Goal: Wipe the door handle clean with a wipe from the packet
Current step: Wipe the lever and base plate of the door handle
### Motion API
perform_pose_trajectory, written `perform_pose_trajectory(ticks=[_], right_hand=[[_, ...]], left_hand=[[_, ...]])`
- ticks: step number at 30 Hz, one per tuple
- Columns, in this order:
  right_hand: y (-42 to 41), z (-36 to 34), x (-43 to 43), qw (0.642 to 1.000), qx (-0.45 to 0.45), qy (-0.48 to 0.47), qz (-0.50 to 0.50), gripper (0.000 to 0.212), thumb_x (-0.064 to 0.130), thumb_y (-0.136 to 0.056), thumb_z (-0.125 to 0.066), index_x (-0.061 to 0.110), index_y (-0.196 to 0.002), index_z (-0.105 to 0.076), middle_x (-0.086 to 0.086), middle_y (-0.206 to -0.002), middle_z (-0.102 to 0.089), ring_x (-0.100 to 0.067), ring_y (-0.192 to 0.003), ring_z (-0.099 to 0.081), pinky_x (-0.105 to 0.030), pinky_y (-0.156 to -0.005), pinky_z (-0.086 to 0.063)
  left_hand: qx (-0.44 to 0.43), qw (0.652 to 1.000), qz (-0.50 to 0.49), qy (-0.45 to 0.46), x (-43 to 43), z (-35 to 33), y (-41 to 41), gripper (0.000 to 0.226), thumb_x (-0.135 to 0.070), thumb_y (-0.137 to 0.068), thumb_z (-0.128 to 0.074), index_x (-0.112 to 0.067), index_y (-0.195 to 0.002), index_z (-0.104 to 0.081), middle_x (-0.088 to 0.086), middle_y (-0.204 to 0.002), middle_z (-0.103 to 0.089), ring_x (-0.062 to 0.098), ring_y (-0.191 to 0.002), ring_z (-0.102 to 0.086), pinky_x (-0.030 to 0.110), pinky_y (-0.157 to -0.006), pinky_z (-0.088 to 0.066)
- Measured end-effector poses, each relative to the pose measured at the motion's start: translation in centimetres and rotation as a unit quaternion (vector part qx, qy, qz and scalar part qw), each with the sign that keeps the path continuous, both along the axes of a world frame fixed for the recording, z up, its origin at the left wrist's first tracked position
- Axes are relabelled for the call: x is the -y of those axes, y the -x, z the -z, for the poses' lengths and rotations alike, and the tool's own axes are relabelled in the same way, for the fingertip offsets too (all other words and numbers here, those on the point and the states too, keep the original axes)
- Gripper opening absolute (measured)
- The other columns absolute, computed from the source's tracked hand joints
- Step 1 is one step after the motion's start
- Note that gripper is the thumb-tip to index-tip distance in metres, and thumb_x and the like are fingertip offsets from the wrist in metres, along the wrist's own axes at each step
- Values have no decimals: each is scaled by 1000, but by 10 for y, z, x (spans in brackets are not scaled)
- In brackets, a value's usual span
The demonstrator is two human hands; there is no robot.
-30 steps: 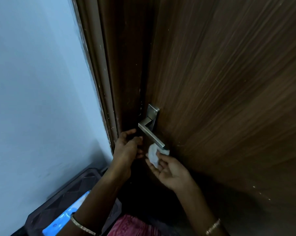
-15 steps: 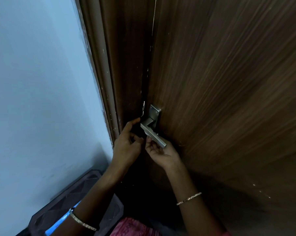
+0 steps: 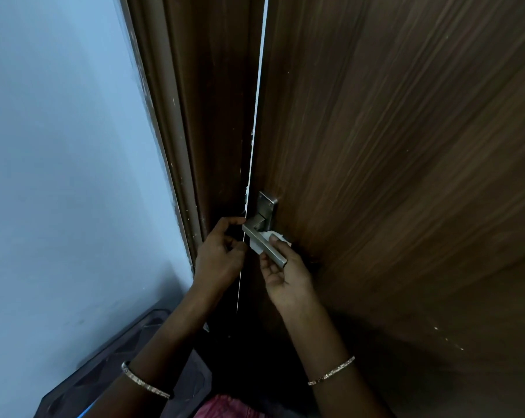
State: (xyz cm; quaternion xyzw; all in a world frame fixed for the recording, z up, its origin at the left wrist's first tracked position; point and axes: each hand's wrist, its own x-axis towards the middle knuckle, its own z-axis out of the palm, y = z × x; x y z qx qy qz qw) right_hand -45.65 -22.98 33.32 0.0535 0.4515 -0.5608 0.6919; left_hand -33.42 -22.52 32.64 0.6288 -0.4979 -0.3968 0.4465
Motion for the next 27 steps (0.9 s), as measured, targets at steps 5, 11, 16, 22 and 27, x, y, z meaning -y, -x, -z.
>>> perform_pose_trajectory(ticks=[5, 11, 16, 22, 27], right_hand=[[-10, -8, 1, 959, -276, 57, 12, 14, 8, -78, -80, 17, -90, -78, 11, -74, -75, -7, -81, -71, -23, -69, -54], [-17, -18, -4, 807, -536, 242, 47, 16, 13, -89, -73, 12, -104, -78, 19, -82, -74, 10, -83, -71, -9, -76, -54], [-7, -39, 2, 732, -606, 306, 65, 21, 3, -90, -70, 6, -109, -76, 1, -100, -78, 20, -84, -64, -2, -75, -49], [5, -42, -18, 742, -604, 290, 19, 22, 6, -91, -68, 10, -112, -75, 1, -105, -77, 8, -91, -69, -7, -79, -54], [18, -41, -39, 769, -583, 262, 5, 17, 15, -91, -67, 20, -106, -76, 9, -97, -78, 5, -92, -70, -12, -78, -55]], left_hand=[[0, 1000, 3, -2, 2, 1, 0, 40, -9, -88, -61, -37, -117, -59, 4, -71, -66, 15, -56, -59, 35, -56, -51], [11, 1000, -7, 16, 2, 1, 4, 37, -9, -89, -61, -33, -117, -59, 12, -74, -69, 16, -54, -58, 30, -49, -45], [19, 1000, -8, 20, 1, -2, 6, 37, -8, -89, -60, -34, -114, -57, 17, -76, -69, 22, -56, -59, 33, -52, -48], [6, 1000, -2, -7, -1, -9, 1, 35, -9, -89, -61, -28, -119, -59, 16, -75, -67, 24, -58, -58, 37, -57, -49], [33, 999, -21, -8, -10, -17, 1, 29, -11, -91, -61, -23, -118, -58, 7, -77, -70, 27, -65, -68, 39, -59, -55]])
